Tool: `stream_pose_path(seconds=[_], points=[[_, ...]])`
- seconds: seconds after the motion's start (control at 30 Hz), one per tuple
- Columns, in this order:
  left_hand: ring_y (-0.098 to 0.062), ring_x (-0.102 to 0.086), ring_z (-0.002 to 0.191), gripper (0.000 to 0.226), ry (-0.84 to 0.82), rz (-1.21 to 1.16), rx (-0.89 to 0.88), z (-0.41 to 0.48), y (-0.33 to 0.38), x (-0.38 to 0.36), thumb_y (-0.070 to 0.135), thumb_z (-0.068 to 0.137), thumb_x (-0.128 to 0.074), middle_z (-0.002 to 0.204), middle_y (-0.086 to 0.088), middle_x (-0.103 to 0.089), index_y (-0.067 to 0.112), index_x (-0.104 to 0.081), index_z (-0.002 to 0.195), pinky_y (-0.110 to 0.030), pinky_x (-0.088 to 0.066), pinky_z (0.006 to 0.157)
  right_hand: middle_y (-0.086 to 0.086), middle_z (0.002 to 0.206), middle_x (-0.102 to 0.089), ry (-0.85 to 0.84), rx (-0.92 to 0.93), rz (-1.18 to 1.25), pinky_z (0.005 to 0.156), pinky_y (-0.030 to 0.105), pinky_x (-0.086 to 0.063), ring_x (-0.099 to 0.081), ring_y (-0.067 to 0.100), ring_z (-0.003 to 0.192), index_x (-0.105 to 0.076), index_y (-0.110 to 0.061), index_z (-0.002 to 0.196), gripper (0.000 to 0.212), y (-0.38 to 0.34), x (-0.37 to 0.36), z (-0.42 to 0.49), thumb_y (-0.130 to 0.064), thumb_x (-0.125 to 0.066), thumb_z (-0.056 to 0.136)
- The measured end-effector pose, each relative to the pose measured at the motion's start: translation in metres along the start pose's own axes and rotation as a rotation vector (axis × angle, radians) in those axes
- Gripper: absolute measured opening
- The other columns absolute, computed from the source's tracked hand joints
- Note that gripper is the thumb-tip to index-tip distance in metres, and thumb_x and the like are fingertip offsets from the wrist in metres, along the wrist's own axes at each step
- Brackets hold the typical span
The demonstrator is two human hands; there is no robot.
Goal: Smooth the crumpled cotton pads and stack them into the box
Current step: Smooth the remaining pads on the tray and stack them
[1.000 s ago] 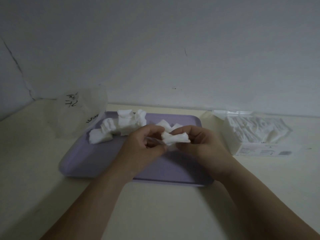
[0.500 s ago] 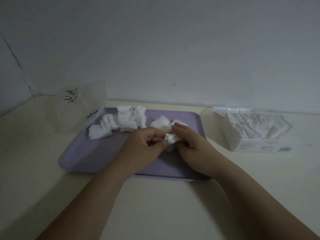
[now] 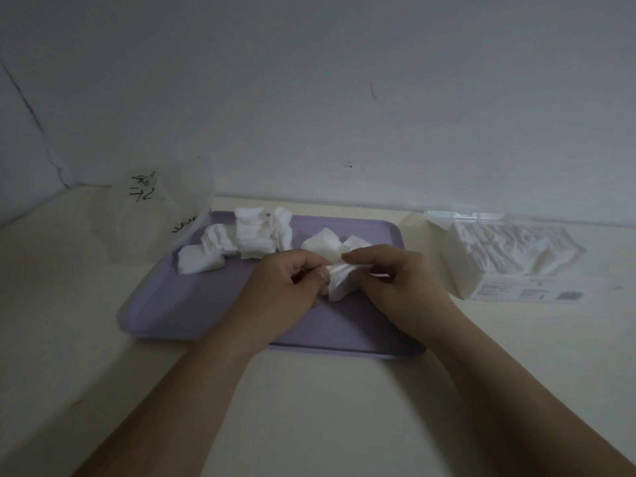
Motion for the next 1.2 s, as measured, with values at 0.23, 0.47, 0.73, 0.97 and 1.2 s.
stream_pose_path(seconds=[0.23, 0.47, 0.73, 0.97, 1.2], points=[[-0.006, -0.057, 0.063, 0.022, -0.016, 0.027, 0.012, 0.003, -0.004, 0.0, 0.004, 0.091, -0.068, 0.071, 0.011, -0.068, 0.021, -0.08, 0.098, -0.024, -0.05, 0.067, -0.004, 0.105, -0.078, 0.016, -0.045, -0.019, 0.082, 0.014, -0.055, -0.073, 0.004, 0.089, -0.079, -0.033, 0.103, 0.028, 0.005, 0.0, 0.001, -0.008, -0.073, 0.093], [-0.011, -0.059, 0.07, 0.009, -0.03, 0.005, -0.042, 0.004, 0.0, -0.002, 0.015, 0.089, -0.077, 0.086, -0.017, -0.073, 0.023, -0.078, 0.091, -0.028, -0.048, 0.069, -0.003, 0.101, -0.079, -0.071, -0.124, 0.156, 0.09, 0.039, -0.061, -0.076, 0.015, 0.093, -0.075, -0.026, 0.117, 0.041, 0.009, 0.0, 0.003, -0.03, -0.087, 0.078], [-0.002, -0.062, 0.073, 0.02, 0.203, 0.357, -0.205, 0.03, 0.028, 0.012, 0.011, 0.093, -0.065, 0.097, 0.004, -0.072, 0.026, -0.073, 0.102, -0.014, -0.049, 0.069, 0.005, 0.082, -0.071, 0.317, -0.212, 0.046, 0.077, 0.037, -0.062, -0.072, 0.025, 0.081, -0.068, -0.019, 0.097, 0.013, 0.017, 0.032, 0.006, -0.026, -0.068, 0.086], [-0.031, -0.058, 0.112, 0.021, -0.047, 0.966, -0.18, 0.074, 0.052, -0.048, 0.037, 0.092, -0.06, 0.111, -0.005, -0.069, 0.019, -0.063, 0.103, -0.037, -0.05, 0.085, 0.0, 0.087, -0.07, 0.447, -0.285, 0.135, 0.083, 0.037, -0.061, -0.072, 0.023, 0.084, -0.061, -0.026, 0.094, 0.011, 0.024, 0.045, 0.004, -0.027, -0.069, 0.087], [-0.026, -0.068, 0.084, 0.026, -0.25, 0.988, 0.114, 0.091, 0.034, -0.058, 0.028, 0.075, -0.075, 0.087, -0.007, -0.07, 0.012, -0.067, 0.093, -0.032, -0.051, 0.064, -0.003, 0.089, -0.072, 0.419, -0.315, 0.212, 0.085, 0.053, -0.06, -0.073, 0.025, 0.086, -0.063, -0.027, 0.093, 0.017, 0.025, 0.045, 0.004, -0.033, -0.069, 0.079]])
Point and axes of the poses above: each hand's wrist, its own z-axis towards the middle knuckle, its own x-axis out of the back of the hand, y = z × x, the point moved 6 cm from there along z, towards the middle knuckle
